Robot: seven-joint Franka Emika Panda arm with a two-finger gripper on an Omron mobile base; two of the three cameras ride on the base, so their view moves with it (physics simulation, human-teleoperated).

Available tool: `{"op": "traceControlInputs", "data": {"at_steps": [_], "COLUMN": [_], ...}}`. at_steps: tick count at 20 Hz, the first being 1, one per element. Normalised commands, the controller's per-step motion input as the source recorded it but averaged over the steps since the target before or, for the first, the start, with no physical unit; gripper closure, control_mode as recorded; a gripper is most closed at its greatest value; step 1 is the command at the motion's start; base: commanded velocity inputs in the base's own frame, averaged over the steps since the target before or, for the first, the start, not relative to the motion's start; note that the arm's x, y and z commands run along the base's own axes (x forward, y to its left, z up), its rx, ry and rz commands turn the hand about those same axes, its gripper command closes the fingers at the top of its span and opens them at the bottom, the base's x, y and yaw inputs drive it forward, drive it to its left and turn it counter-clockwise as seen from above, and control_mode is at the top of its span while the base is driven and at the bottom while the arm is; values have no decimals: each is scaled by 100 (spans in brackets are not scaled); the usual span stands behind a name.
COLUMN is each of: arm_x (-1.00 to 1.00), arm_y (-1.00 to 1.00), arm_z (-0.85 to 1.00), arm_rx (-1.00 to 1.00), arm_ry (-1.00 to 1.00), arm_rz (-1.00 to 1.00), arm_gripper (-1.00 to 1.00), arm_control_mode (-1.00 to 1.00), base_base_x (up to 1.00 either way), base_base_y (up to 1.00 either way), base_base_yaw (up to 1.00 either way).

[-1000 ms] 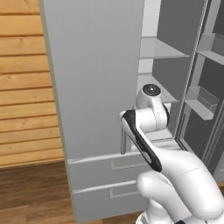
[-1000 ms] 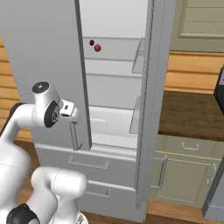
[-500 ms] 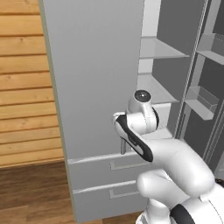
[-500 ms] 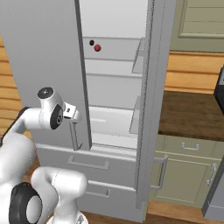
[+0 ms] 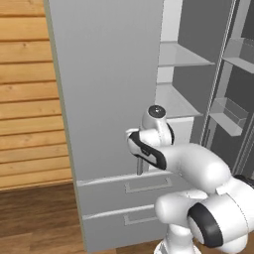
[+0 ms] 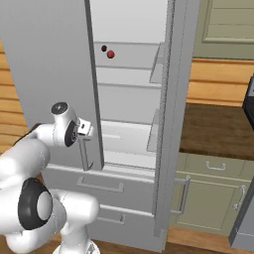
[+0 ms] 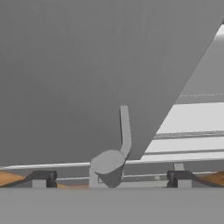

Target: Take the strawberry from the fridge and place it on top of the pancake, located on the dining counter.

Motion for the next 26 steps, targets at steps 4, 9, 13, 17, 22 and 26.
{"op": "traceControlInputs", "data": {"at_steps": [4, 9, 13, 17, 22, 26], "arm_x": [28, 25, 27, 5, -1, -28], "arm_y": [0, 0, 0, 1, 1, 3], "arm_z": [-36, -14, -2, -12, -11, -7], "arm_rx": [1, 0, 0, 1, 0, 0], "arm_ry": [0, 0, 0, 0, -1, 0], "arm_rz": [-4, -4, 0, 0, 0, -5], "arm_gripper": [-100, -100, -100, 100, 100, 100], "arm_control_mode": [-100, -100, -100, -100, -100, -100], "base_base_x": [0, 0, 0, 0, 0, 0], "base_base_y": [0, 0, 0, 0, 0, 0], "base_base_yaw": [0, 0, 0, 0, 0, 0]}}
